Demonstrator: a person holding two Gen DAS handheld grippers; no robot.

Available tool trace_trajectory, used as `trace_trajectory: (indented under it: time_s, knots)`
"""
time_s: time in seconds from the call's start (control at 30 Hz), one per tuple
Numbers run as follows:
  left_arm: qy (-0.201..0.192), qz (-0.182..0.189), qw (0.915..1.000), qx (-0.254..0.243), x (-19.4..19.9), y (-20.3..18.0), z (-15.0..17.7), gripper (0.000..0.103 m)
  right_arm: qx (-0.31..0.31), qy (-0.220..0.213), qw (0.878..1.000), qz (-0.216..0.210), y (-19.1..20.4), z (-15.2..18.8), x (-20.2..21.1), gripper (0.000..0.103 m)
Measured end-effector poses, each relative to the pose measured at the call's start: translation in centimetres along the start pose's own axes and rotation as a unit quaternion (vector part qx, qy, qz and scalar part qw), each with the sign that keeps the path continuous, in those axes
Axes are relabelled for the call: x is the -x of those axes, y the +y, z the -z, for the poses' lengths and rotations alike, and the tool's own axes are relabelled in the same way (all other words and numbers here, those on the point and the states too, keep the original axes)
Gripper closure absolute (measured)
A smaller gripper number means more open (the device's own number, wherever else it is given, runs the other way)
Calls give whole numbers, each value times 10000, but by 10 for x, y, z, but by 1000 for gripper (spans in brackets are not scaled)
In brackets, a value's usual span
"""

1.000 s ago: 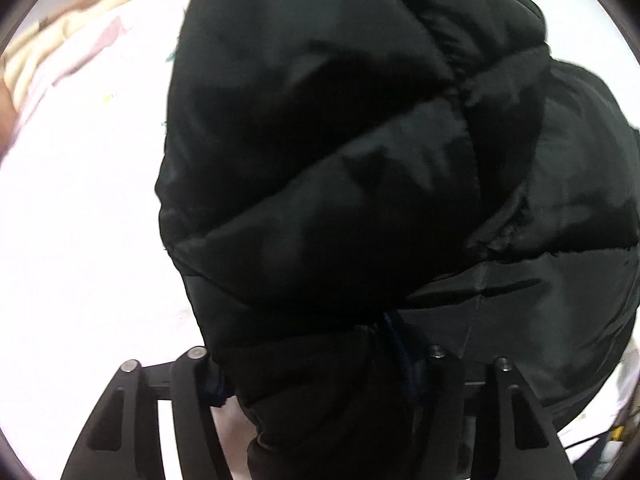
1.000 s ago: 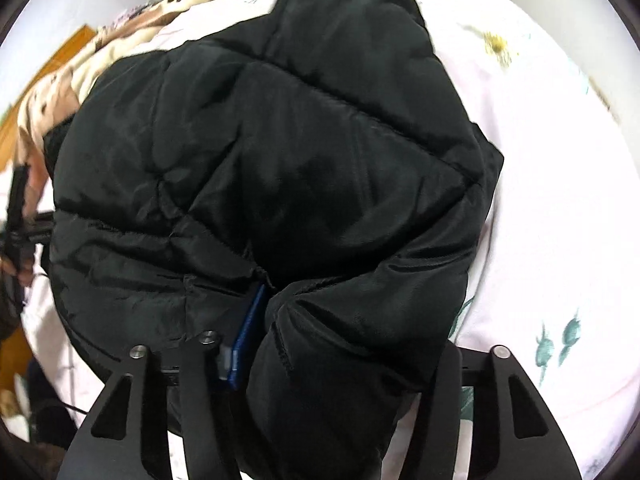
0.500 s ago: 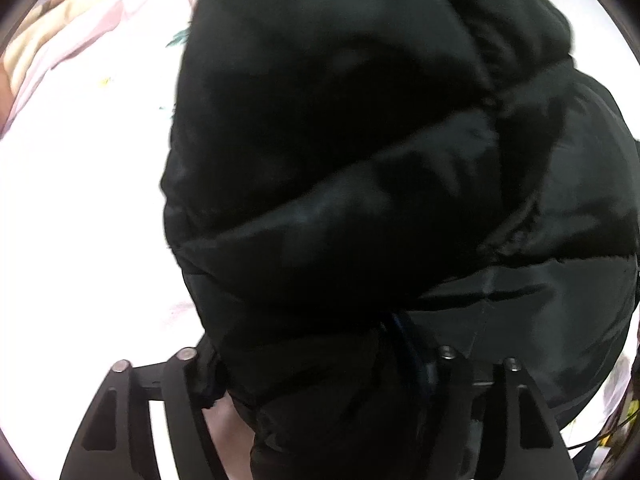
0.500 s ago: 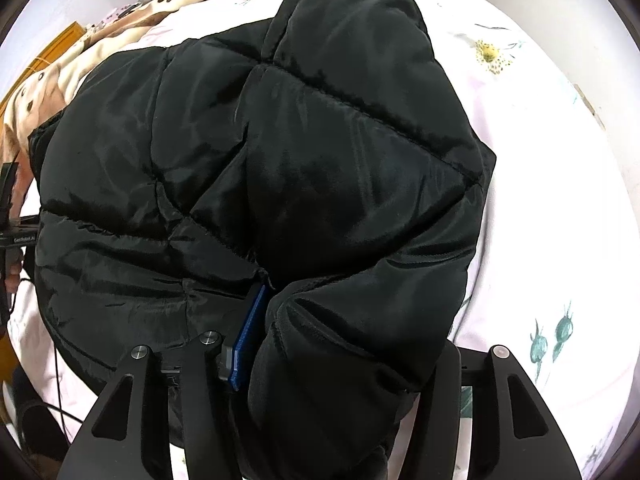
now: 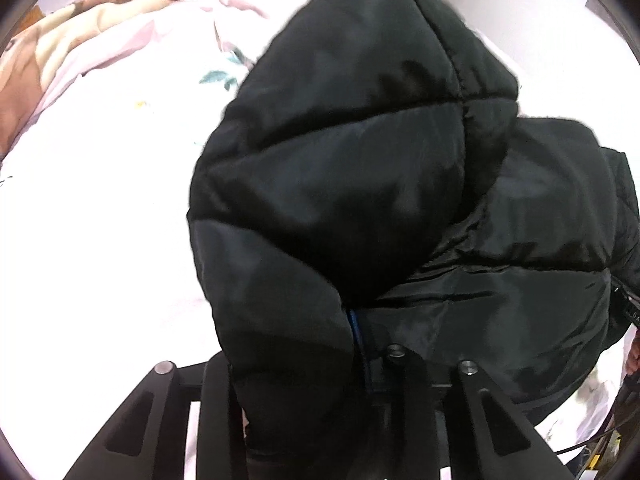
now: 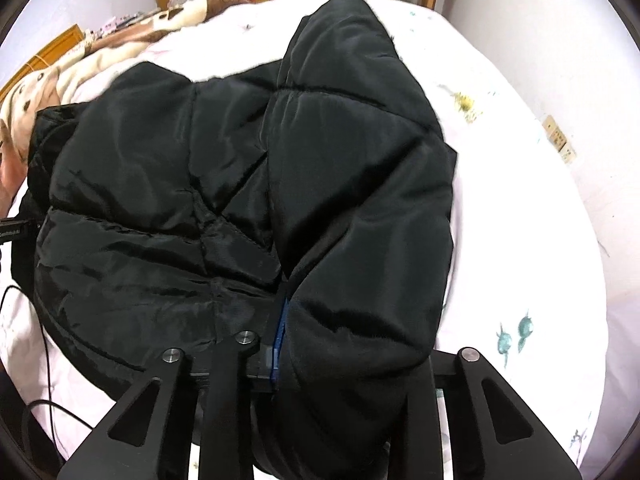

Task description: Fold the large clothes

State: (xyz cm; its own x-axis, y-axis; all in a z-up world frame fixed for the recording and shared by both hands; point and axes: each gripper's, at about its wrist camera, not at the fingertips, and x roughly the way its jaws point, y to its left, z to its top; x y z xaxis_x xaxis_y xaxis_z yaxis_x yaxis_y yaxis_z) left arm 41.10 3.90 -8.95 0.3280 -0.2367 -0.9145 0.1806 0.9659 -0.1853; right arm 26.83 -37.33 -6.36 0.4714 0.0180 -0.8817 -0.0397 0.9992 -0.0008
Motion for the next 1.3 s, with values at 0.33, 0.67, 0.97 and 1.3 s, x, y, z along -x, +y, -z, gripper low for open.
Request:
trace_trajectory:
  time_s: [0.33, 0.67, 0.97, 1.3]
  knots:
    - [-649, 25, 9979, -34, 55, 9, -4, 82, -9, -563, 9984, -36, 0, -2, 44, 79]
    - [-1203, 47, 9927, -12, 103, 9, -5, 93, 83, -1170, 9928, -239, 16, -13, 75, 82]
    - [-186, -372, 9991, 2, 34, 37, 13, 67, 119, -864, 9961, -155, 27, -12, 56, 81]
    - [972, 330, 9944, 256, -36, 68, 12, 5, 101, -589, 9982, -74, 17, -7, 32, 80]
